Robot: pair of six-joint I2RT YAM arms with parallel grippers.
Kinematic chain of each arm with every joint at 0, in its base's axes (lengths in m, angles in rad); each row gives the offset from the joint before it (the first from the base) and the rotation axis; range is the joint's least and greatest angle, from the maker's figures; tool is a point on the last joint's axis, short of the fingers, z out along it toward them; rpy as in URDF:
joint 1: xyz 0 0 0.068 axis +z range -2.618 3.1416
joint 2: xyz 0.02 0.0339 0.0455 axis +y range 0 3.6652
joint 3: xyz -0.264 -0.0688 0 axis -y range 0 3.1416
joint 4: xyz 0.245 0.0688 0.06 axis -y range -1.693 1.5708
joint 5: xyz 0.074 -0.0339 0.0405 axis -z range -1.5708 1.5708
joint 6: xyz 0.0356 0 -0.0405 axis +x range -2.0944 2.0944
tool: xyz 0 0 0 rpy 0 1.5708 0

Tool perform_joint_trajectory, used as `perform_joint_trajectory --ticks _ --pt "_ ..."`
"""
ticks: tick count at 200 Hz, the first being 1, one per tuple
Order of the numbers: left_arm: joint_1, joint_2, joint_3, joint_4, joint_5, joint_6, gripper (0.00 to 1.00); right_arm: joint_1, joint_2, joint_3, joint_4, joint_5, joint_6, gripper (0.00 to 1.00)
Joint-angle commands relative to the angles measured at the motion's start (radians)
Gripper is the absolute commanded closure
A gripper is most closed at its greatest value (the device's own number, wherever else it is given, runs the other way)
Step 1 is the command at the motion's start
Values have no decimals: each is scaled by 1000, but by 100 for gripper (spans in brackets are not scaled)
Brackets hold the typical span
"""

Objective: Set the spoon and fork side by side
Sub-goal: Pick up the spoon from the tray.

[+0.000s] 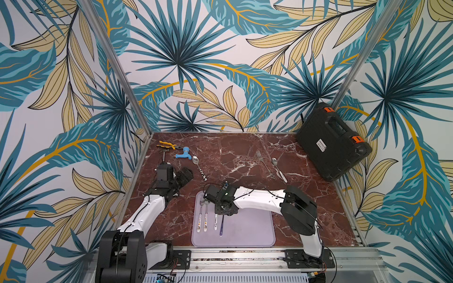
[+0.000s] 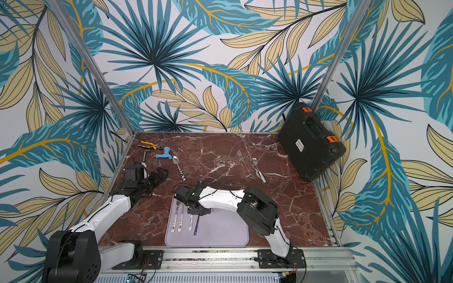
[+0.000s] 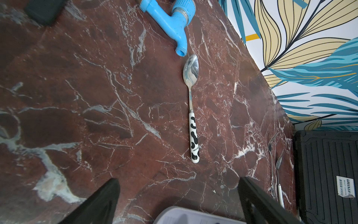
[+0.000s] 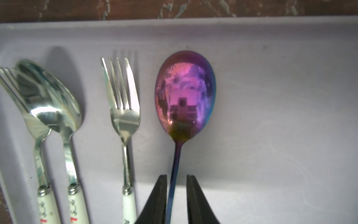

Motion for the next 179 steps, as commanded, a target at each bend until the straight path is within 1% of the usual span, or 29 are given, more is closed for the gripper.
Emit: perform_joint_trajectory --ticks 1,46,147,169,179 --pt "7 -18 -10 -5 2 6 0 -7 -7 9 -16 10 -15 77" --pt "7 -18 -10 -4 3 6 0 -15 20 21 -13 1 -25 81" --pt "7 -17 -9 -4 2 6 0 -27 73 39 -25 -11 -36 82" --pt "7 -19 -10 -5 3 6 0 -30 70 34 -26 -11 -38 95" --pt "7 -19 -10 -5 3 6 0 -30 61 29 -22 -5 -42 99"
